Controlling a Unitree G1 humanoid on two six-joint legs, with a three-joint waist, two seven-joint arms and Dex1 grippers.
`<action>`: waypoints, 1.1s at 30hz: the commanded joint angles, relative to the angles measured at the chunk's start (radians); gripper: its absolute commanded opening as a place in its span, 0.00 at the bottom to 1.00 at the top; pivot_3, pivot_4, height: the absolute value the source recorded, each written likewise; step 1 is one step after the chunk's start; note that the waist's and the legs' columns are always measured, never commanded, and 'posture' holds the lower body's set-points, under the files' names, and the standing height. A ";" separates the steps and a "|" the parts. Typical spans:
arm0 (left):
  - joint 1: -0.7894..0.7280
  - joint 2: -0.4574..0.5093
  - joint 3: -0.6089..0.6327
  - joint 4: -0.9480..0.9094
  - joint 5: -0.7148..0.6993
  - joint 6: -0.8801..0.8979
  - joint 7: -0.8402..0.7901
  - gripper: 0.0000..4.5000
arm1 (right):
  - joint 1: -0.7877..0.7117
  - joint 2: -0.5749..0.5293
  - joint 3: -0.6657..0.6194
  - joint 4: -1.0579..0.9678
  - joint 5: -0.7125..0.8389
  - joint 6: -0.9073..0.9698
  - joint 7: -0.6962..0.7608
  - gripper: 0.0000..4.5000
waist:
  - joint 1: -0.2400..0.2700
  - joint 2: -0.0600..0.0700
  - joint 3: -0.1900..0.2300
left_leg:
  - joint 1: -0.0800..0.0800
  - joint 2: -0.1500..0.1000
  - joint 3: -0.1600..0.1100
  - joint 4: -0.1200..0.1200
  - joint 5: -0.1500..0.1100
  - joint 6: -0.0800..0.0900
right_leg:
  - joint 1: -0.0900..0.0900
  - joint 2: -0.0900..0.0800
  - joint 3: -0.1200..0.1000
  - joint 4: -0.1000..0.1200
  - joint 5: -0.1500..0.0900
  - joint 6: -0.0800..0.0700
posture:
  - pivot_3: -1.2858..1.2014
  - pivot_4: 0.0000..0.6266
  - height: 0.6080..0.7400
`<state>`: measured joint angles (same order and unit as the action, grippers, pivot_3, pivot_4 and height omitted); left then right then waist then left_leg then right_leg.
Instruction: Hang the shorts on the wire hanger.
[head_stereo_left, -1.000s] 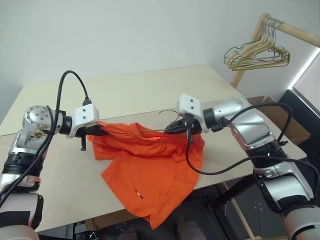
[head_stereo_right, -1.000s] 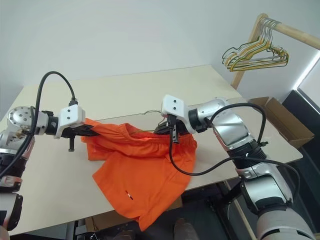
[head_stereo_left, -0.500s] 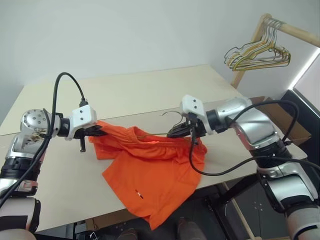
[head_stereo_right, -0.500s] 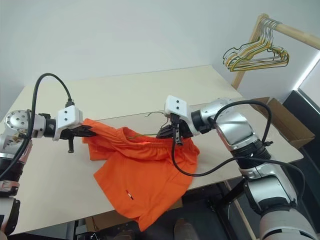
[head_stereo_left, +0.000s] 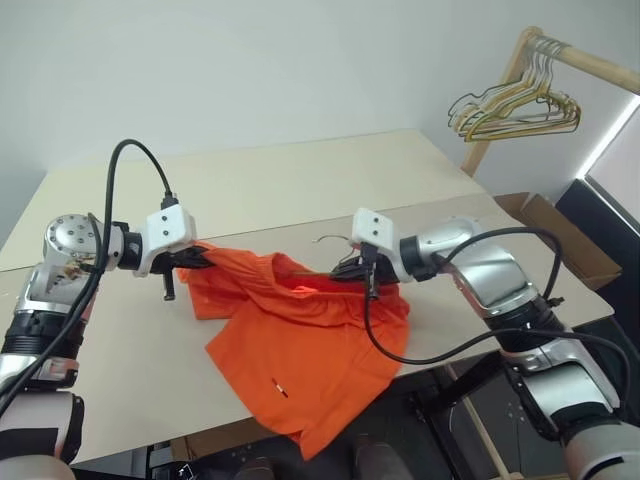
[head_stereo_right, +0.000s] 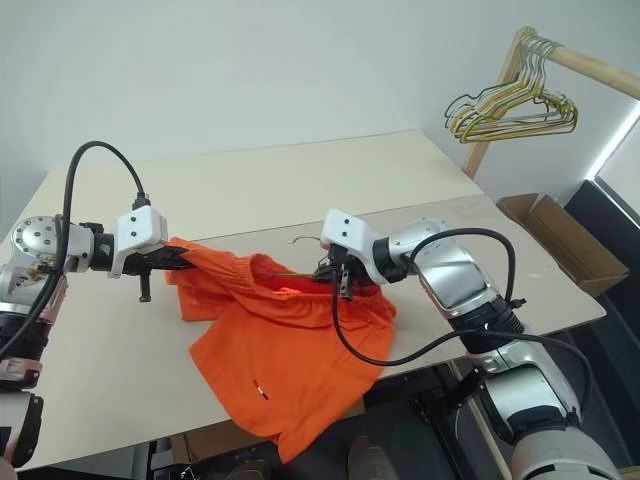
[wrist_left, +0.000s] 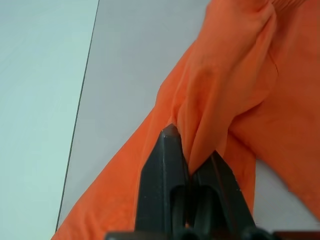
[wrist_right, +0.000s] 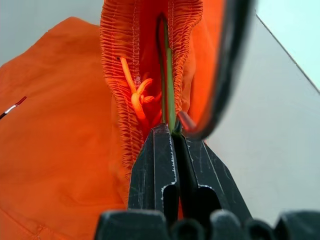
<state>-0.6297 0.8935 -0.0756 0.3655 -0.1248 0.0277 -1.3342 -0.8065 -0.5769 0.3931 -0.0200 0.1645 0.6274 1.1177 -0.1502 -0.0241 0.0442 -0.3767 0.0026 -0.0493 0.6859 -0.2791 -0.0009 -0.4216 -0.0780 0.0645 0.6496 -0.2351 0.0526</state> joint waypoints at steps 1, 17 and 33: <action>-0.020 0.015 0.037 -0.021 -0.022 0.000 0.003 0.00 | -0.027 -0.027 -0.026 -0.006 -0.014 -0.044 0.017 0.00 | 0.000 0.000 0.000 | 0.000 0.000 0.000 0.000 0.000 0.000 | 0.000 0.000 0.000 0.000 0.000 0.000 | 0.49 0.00 1.00; -0.015 -0.001 0.031 -0.033 -0.013 0.026 0.018 0.49 | -0.268 -0.044 -0.058 -0.009 0.155 0.183 0.190 0.00 | -0.002 0.000 0.000 | 0.000 0.000 -0.001 0.000 0.000 0.000 | 0.000 0.000 -0.001 0.000 0.000 0.000 | 0.48 0.00 1.00; -0.060 0.002 0.080 -0.178 -0.210 0.068 -0.125 1.00 | -0.416 -0.035 0.001 0.167 0.089 0.172 0.252 0.00 | -0.012 0.000 0.000 | -0.002 0.000 -0.001 0.000 0.000 0.000 | -0.001 -0.001 -0.002 0.000 0.000 0.000 | 0.47 0.00 1.00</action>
<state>-0.6500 0.9245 0.0310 0.2218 -0.3398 0.0791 -1.5034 -1.1779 -0.6250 0.4023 0.1579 0.2551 0.8256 1.3555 -0.1626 -0.0239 0.0443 -0.3789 0.0022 -0.0505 0.6867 -0.2790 -0.0011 -0.4224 -0.0794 0.0629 0.6496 -0.2351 0.0529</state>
